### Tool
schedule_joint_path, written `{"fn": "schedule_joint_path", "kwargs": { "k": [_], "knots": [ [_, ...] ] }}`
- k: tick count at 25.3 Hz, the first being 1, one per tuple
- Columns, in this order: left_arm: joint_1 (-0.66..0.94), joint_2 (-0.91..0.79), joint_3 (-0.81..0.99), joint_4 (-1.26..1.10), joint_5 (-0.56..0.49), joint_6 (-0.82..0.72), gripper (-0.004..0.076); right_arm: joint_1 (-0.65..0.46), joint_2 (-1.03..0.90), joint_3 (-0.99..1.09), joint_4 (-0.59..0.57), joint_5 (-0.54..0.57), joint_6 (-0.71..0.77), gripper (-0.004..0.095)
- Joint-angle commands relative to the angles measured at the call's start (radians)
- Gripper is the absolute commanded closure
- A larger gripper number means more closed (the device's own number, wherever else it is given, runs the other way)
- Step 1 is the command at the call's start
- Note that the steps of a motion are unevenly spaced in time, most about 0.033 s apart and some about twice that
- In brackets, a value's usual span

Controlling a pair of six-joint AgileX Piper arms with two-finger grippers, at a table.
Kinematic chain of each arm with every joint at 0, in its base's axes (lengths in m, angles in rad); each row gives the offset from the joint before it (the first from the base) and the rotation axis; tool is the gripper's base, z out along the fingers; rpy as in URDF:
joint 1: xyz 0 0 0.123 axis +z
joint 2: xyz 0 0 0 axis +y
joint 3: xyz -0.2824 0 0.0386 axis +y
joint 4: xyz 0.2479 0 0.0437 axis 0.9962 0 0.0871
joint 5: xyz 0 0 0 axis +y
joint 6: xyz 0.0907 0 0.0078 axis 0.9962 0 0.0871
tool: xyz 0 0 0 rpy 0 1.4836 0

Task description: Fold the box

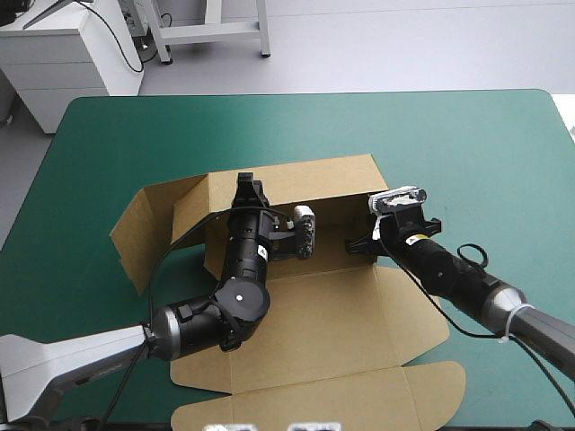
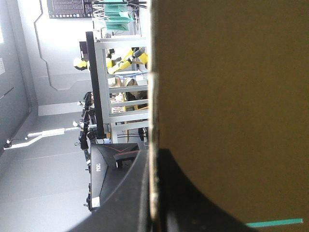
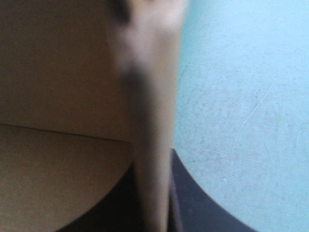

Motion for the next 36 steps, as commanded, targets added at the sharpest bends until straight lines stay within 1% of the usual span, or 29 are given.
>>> {"fn": "schedule_joint_path", "kwargs": {
  "k": [1,3,6,7,8,9,12,14,16,19,21,23,26,31,33,34,36],
  "knots": [
    [-0.006,-0.041,-0.024,0.071,0.018,-0.016,0.0732,-0.030,-0.021,-0.059,-0.009,0.250,0.015,0.0928],
    [-0.006,-0.040,-0.024,0.071,0.018,-0.016,0.0732,-0.039,-0.021,-0.079,-0.009,0.308,0.037,0.0926],
    [-0.006,-0.040,-0.024,0.071,0.015,-0.016,0.0728,-0.039,-0.021,-0.079,-0.011,0.315,0.064,0.0926],
    [-0.006,-0.040,-0.024,0.071,0.011,-0.016,0.0696,-0.039,-0.021,-0.079,-0.011,0.315,0.064,0.0926],
    [-0.004,-0.040,-0.024,0.071,0.004,-0.016,0.0634,-0.039,-0.021,-0.077,-0.011,0.320,0.064,0.0926],
    [-0.004,-0.040,-0.024,0.071,-0.007,-0.016,0.0554,-0.039,-0.021,-0.077,-0.011,0.320,0.064,0.0926],
    [-0.004,-0.040,-0.024,0.091,-0.041,-0.016,0.0278,-0.039,-0.021,-0.077,-0.011,0.318,0.064,0.0926],
    [-0.004,-0.040,-0.024,0.096,-0.066,-0.020,0.0237,-0.039,-0.021,-0.077,-0.011,0.308,0.082,0.0926],
    [-0.012,-0.040,-0.024,0.098,-0.071,-0.020,0.0242,-0.039,-0.019,-0.077,-0.009,0.284,0.101,0.0926],
    [-0.055,-0.040,-0.024,0.105,-0.002,-0.020,0.0249,-0.039,-0.019,-0.081,-0.013,0.230,0.101,0.0926],
    [-0.096,-0.040,-0.024,0.108,0.059,-0.020,0.0249,-0.055,-0.009,-0.103,-0.013,0.233,0.101,0.0925],
    [-0.138,-0.040,-0.024,0.108,0.110,-0.020,0.0249,-0.084,0.015,-0.142,-0.013,0.270,0.101,0.0926],
    [-0.188,-0.040,-0.024,0.108,0.148,-0.045,0.0249,-0.141,0.057,-0.209,-0.015,0.355,0.097,0.0926],
    [-0.216,-0.041,-0.024,0.090,0.150,-0.052,0.0250,-0.222,0.129,-0.329,-0.030,0.489,0.098,0.0925],
    [-0.216,-0.043,-0.034,0.048,0.150,-0.027,0.0258,-0.245,0.144,-0.369,-0.061,0.538,0.119,0.0925],
    [-0.216,-0.045,-0.044,0.009,0.147,0.002,0.0274,-0.251,0.153,-0.391,-0.086,0.559,0.145,0.0923],
    [-0.216,-0.052,-0.080,-0.088,0.127,0.074,0.0330,-0.256,0.163,-0.432,-0.175,0.592,0.223,0.0920]
  ]
}}
